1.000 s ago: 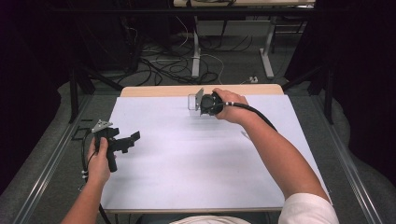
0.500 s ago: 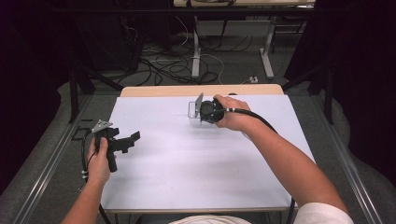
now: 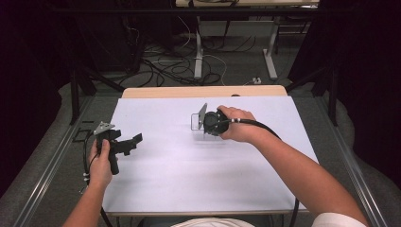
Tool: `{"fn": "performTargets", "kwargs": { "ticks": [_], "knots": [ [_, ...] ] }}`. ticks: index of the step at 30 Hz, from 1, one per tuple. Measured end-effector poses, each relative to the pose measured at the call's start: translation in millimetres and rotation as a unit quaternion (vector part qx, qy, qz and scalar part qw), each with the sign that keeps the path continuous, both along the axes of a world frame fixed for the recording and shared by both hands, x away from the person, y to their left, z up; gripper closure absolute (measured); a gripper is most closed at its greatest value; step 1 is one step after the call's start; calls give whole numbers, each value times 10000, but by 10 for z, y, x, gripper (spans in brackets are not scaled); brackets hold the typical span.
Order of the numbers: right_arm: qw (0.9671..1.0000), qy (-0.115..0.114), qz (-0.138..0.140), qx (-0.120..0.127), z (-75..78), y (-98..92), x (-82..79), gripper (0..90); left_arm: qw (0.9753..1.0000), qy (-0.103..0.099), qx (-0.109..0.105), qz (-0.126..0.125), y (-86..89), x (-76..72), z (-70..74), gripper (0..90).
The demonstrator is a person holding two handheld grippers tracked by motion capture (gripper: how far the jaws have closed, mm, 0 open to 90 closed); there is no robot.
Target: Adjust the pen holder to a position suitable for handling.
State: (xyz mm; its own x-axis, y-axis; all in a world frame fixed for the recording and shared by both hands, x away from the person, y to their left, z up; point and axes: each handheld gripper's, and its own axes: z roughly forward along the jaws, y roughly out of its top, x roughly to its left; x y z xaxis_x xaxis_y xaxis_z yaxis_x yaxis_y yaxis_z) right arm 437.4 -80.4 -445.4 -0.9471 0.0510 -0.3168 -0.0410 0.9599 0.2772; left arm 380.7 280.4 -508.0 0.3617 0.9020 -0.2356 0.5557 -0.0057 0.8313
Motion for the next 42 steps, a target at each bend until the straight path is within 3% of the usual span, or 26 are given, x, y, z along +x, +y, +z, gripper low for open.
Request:
{"fn": "performTargets", "kwargs": {
  "ticks": [18,25,31,39,42],
  "knots": [
    [9991,398,176,-15,-117,146,-140,887,10000,16,8,-11,-6,2,-7,4],
    [9990,435,119,3,-137,134,-98,878,10000,5,3,0,0,0,-5,4],
    [9990,381,233,28,-140,118,-54,868,10000,19,11,-9,-3,2,-9,4],
    [9991,393,45,145,-145,104,18,850,10000,25,17,-17,0,4,-13,4],
    [9983,514,-138,246,-150,98,32,849,10000,27,15,-17,-6,1,-11,4]
  ]
}}
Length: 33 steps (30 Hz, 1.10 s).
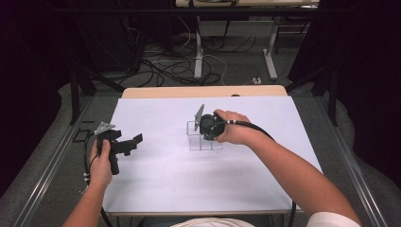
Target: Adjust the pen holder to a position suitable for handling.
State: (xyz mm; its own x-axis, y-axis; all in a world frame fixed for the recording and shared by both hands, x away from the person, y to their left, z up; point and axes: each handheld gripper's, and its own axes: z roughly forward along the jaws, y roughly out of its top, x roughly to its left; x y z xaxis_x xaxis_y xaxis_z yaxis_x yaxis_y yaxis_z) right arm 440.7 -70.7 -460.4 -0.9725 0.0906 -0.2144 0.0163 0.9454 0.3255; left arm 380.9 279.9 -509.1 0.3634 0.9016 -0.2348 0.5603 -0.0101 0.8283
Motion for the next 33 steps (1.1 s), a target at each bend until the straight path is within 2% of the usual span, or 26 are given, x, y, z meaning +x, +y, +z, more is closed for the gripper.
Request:
{"fn": "performTargets", "kwargs": {
  "ticks": [1,5,6,7,8,10,11,14,15,16,17,18,19,20,21,22,23,24,25,26,27,28,29,30,32,33],
  "knots": [
    [10000,0,0,0,0,0,0,849,10000,0,0,0,0,0,0,4],
    [9995,-52,-211,235,25,-25,-8,740,10000,-6,-15,4,-5,3,-6,4],
    [9995,-52,-211,235,25,-25,-8,740,10000,-2,-15,5,-7,3,-6,4],
    [9991,-99,-291,303,44,-45,-14,698,10000,-5,-18,8,-8,2,-5,4],
    [9991,-99,-291,303,44,-45,-14,698,10000,-12,-22,7,-9,2,-3,4],
    [9978,-197,-406,481,71,-80,-31,630,10000,-16,-19,8,-9,-1,0,4],
    [9978,-197,-406,481,71,-80,-31,630,10000,-16,-19,4,-9,0,-1,4],
    [9949,-318,-534,794,118,-152,-62,573,10000,1,-34,5,-9,3,-5,4],
    [9932,-439,-577,910,135,-174,-76,564,10000,2,-39,3,-8,5,-6,4],
    [9918,-539,-600,991,155,-195,-90,553,10000,4,-43,4,-8,5,-6,4],
    [9918,-539,-600,991,155,-195,-90,553,10000,3,-44,4,-8,4,-5,4],
    [9877,-760,-824,1088,196,-244,-131,523,10000,15,-29,-6,-4,1,0,4],
    [9857,-801,-941,1149,214,-275,-142,512,10000,1,-33,-9,-3,1,3,4],
    [9834,-743,-1073,1260,231,-309,-150,503,10000,-2,-29,-9,-1,-1,6,4],
    [9797,-640,-1256,1423,246,-344,-156,486,10000,-12,-34,-14,0,-2,8,4],
    [9797,-640,-1256,1423,246,-344,-156,486,10000,-20,-38,-10,0,-2,7,4],
    [9757,-582,-1381,1598,259,-384,-161,483,10000,-18,-44,-5,-1,-2,7,4],
    [9687,-589,-1535,1859,282,-458,-175,434,10000,17,-27,-22,2,-4,10,4],
    [9687,-589,-1535,1859,282,-458,-175,434,10000,-2,-38,-14,-3,-2,7,4],
    [9613,-697,-1745,2013,297,-536,-191,360,10000,-2,-36,-20,-5,-3,9,4],
    [9613,-697,-1745,2013,297,-536,-191,360,10000,0,-41,-17,-7,-5,13,4],
    [9500,-746,-1972,2304,290,-613,-225,296,10000,-18,-41,-17,-9,-5,17,4],
    [9500,-746,-1972,2304,290,-613,-225,296,10000,-30,-47,-16,-11,-7,20,4],
    [9452,-799,-2054,2411,281,-653,-237,256,10000,-31,-48,-26,-12,-8,24,4],
    [9365,-747,-2250,2583,255,-716,-247,186,10000,-36,-51,-28,-18,-10,28,4],
    [9280,-734,-2441,2717,228,-767,-259,154,10000,-25,-46,-39,-19,-12,30,3]
  ]
}}
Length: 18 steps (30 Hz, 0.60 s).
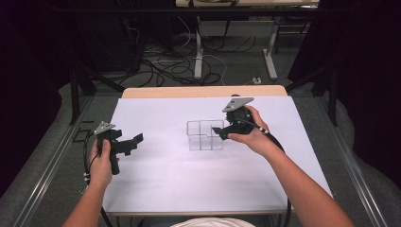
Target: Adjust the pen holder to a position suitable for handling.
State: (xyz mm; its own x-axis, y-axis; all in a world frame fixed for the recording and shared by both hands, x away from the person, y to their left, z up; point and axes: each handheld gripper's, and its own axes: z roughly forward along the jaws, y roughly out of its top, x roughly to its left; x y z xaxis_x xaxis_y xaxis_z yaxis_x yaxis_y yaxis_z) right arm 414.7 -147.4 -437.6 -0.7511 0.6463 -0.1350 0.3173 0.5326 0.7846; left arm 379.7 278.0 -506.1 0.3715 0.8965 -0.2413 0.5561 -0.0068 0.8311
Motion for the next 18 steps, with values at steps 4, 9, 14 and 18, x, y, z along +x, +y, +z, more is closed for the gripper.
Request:
{"fn": "performTargets", "kwargs": {
  "ticks": [4,9,14,18],
  "knots": [
    [9998,110,-140,102,-26,-74,-12,134,10000,-11,1,-7,-16,-1,-5,4],
    [9982,173,-449,366,-73,-205,5,0,10000,-35,31,-20,-25,-3,2,3],
    [9961,193,-712,484,-80,-371,36,0,10000,-20,23,-21,-28,-1,1,3],
    [9956,190,-834,381,-90,-459,93,0,10000,-10,42,-40,-33,-5,5,3]
  ]
}}
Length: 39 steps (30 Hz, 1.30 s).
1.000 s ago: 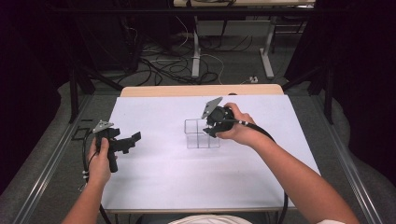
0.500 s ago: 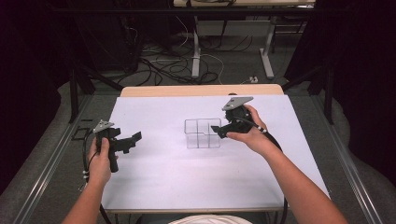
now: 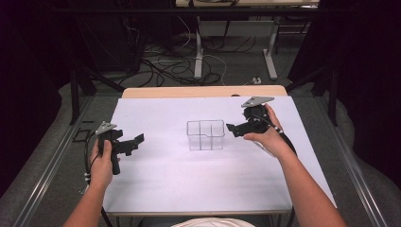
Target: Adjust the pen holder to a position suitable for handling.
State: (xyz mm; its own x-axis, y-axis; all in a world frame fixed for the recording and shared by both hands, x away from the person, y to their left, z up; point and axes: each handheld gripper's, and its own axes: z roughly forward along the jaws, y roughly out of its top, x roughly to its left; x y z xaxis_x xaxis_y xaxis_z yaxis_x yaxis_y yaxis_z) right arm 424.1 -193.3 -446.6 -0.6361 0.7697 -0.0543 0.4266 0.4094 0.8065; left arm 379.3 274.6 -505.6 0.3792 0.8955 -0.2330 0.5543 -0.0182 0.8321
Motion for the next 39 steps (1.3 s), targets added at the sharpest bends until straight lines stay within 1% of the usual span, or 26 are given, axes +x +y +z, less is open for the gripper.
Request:
{"fn": "performTargets", "kwargs": {
  "ticks": [3,5,6,7,8,9,10,11,12,13,17,18,20,22,23,24,26,27,28,30,31,33,34,35,37,39],
  "knots": [
    [9996,7,-61,-262,5,-54,54,8,10000,-11,1,-6,-2,-2,7,3],
    [9990,12,-55,-435,0,-87,91,46,10000,-19,-3,-14,-2,-2,9,2],
    [9978,103,-42,-655,-14,-107,121,63,10000,-11,-2,-7,-2,-2,8,3],
    [9978,103,-42,-655,-14,-107,121,63,10000,-8,0,-2,-2,-2,7,3],
    [9971,130,-21,-754,-29,-117,142,69,10000,-5,4,-2,-2,-2,6,3],
    [9953,238,-16,-934,-54,-132,172,84,10000,-3,9,-6,-1,-2,5,2],
    [9953,238,-16,-934,-54,-132,172,84,10000,-2,13,-5,0,-2,5,2],
    [9945,257,-15,-1013,-63,-142,187,107,10000,1,2,6,-1,-3,5,2],
    [9941,295,-59,-1042,-72,-145,194,134,10000,1,-5,9,0,-3,5,3],
    [9939,317,-21,-1061,-77,-161,206,153,10000,5,-3,5,1,-3,6,3],
    [9921,395,-20,-1187,-100,-202,250,187,10000,4,-7,3,-1,-1,1,3],
    [9906,516,-64,-1264,-106,-216,263,221,10000,16,-2,-4,-1,-2,2,3],
    [9900,556,-17,-1295,-109,-229,276,239,10000,2,-4,4,-3,-3,4,3],
    [9883,614,-55,-1398,-119,-243,293,278,10000,7,-1,-2,-1,-4,7,3],
    [9866,713,-30,-1464,-124,-263,315,293,10000,4,-4,5,-1,-3,6,3],
    [9866,713,-30,-1464,-124,-263,315,310,10000,1,-7,9,-1,-3,4,3],
    [9845,844,-30,-1536,-132,-283,338,353,10000,4,-7,11,-1,-2,0,3],
    [9823,1010,-39,-1579,-154,-296,362,380,10000,5,-7,12,-1,-2,1,3],
    [9823,1010,-39,-1579,-154,-296,362,380,10000,4,-9,10,-1,-3,1,3],
    [9787,1151,47,-1701,-176,-318,387,398,10000,13,-7,12,1,-3,2,3],
    [9792,1230,3,-1613,-203,-321,389,402,10000,3,-9,17,1,-2,-1,3],
    [9752,1335,68,-1762,-254,-345,421,426,10000,11,-6,18,2,-2,0,3],
    [9759,1378,128,-1686,-282,-351,428,428,10000,1,-9,20,2,-2,-1,3],
    [9743,1462,123,-1710,-299,-356,434,431,10000,10,-1,15,3,-2,2,3],
    [9740,1485,148,-1704,-324,-361,442,436,10000,10,4,17,3,-3,2,3],
    [9701,1610,51,-1816,-356,-369,453,436,10000,-2,-2,15,3,-1,0,3]
  ]
}}
